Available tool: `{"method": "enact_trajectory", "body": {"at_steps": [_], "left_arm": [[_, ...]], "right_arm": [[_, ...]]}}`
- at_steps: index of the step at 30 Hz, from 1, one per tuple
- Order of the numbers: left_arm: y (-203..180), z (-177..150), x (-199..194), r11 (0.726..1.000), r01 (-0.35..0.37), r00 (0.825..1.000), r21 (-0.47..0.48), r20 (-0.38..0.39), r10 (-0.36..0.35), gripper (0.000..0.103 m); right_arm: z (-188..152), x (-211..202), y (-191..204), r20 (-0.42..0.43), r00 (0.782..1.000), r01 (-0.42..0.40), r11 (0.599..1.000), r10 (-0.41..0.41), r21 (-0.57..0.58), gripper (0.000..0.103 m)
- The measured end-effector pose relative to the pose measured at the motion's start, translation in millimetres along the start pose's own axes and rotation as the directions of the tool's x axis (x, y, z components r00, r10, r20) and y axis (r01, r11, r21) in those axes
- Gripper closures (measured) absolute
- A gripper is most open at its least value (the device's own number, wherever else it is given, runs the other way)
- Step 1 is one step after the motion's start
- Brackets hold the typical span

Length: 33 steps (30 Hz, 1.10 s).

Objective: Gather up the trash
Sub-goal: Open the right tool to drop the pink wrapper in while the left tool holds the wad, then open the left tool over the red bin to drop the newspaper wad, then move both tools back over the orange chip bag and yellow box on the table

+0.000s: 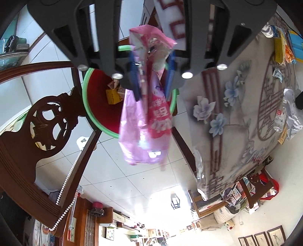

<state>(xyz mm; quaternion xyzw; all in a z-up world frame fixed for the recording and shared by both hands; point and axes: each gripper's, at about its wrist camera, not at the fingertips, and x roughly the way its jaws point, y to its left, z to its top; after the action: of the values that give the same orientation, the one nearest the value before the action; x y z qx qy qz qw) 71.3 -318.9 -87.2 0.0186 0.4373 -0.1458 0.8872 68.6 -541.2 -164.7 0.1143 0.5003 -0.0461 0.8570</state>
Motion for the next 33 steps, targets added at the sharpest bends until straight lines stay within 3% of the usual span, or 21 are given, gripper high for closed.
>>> {"method": "enact_trajectory", "body": {"at_steps": [2, 5, 17, 19, 20, 22, 27, 33], "left_arm": [[-10.2, 2.4, 4.3, 1.000, 0.010, 1.000, 0.016, -0.004, -0.010, 0.071], [-27.3, 6.2, 17.7, 0.998, 0.033, 0.999, 0.045, -0.021, -0.032, 0.071], [-126.4, 22.3, 85.4, 0.962, 0.196, 0.979, 0.192, -0.094, -0.181, 0.069], [-138.5, 28.6, 92.7, 0.954, 0.223, 0.974, 0.202, -0.098, -0.207, 0.058], [-142.6, 30.9, 94.8, 0.952, 0.228, 0.972, 0.204, -0.102, -0.211, 0.036], [-144.7, 34.6, 91.9, 0.955, 0.220, 0.975, 0.197, -0.074, -0.210, 0.025], [-129.5, 36.4, 71.2, 0.963, 0.211, 0.977, 0.170, -0.039, -0.207, 0.023], [-83.6, 23.7, 46.8, 0.979, 0.174, 0.985, 0.104, -0.023, -0.173, 0.023]], "right_arm": [[2.5, -1.1, -7.2, 0.021, 1.000, 0.011, 1.000, -0.012, 0.011, 0.043], [6.1, -7.1, -19.9, 0.051, 0.999, 0.006, 1.000, -0.007, 0.027, 0.035], [-8.5, -48.6, -81.5, 0.099, 0.993, 0.043, 0.984, -0.060, 0.171, 0.030], [-13.2, -54.1, -90.2, 0.099, 0.992, 0.061, 0.980, -0.081, 0.187, 0.030], [-15.4, -56.5, -93.4, 0.099, 0.991, 0.066, 0.978, -0.086, 0.196, 0.030], [-19.7, -60.1, -98.7, 0.096, 0.991, 0.070, 0.975, -0.092, 0.211, 0.030], [-25.8, -66.5, -97.1, 0.101, 0.990, 0.074, 0.975, -0.097, 0.211, 0.030], [-22.3, -67.1, -73.6, 0.113, 0.991, 0.046, 0.984, -0.066, 0.172, 0.030]]}}
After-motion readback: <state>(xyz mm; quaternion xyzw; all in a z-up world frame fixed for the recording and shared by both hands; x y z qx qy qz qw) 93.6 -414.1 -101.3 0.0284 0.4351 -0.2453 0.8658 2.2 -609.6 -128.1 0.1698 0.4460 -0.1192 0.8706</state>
